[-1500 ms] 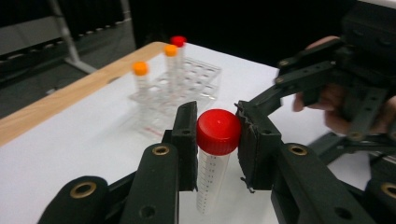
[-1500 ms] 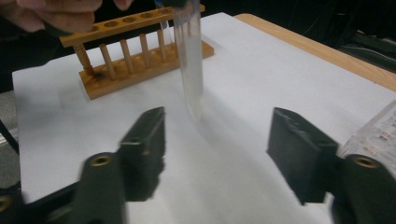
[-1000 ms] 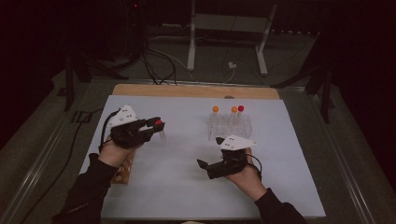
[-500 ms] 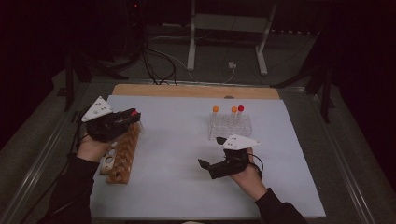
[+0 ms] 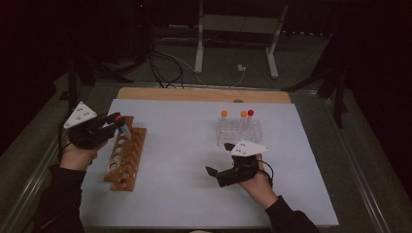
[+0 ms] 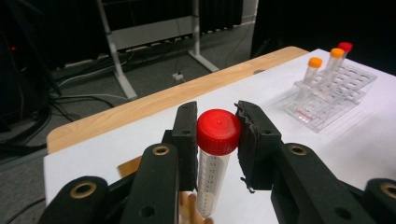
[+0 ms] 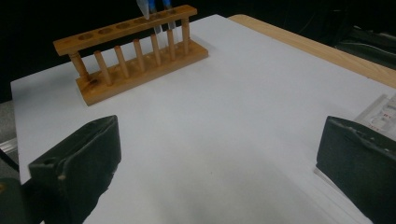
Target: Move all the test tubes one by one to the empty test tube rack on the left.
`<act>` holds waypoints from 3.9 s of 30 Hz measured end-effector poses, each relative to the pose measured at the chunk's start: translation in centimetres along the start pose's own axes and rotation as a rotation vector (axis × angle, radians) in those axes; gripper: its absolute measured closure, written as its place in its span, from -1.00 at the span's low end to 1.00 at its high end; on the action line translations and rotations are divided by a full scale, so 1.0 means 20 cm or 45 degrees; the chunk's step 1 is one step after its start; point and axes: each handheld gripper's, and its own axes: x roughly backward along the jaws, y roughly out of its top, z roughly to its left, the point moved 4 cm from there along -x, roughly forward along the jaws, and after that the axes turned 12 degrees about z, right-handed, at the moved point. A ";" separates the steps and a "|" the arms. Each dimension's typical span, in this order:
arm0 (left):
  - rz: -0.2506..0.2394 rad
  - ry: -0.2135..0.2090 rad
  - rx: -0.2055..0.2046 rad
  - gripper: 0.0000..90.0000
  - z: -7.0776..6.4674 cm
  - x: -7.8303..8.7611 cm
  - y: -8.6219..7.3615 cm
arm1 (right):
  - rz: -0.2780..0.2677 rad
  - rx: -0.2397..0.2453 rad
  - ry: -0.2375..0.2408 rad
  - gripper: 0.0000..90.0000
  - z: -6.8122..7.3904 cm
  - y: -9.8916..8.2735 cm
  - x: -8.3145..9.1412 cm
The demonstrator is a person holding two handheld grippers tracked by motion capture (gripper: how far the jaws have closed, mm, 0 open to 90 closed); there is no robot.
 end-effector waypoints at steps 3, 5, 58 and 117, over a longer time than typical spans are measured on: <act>0.001 0.022 0.009 0.59 0.03 0.02 -0.02 | 0.005 -0.002 0.001 -1.00 0.00 0.00 0.00; -0.002 0.028 0.024 0.59 0.04 0.02 -0.04 | 0.005 0.002 0.003 -1.00 0.00 0.00 0.00; 0.254 0.043 0.048 0.58 0.07 -0.18 -0.28 | 0.003 -0.010 0.022 -1.00 0.00 0.00 0.00; 0.031 -0.411 -0.120 -0.94 -0.41 -0.16 -0.10 | 0.156 -0.323 -0.382 0.56 -0.98 -0.10 -0.09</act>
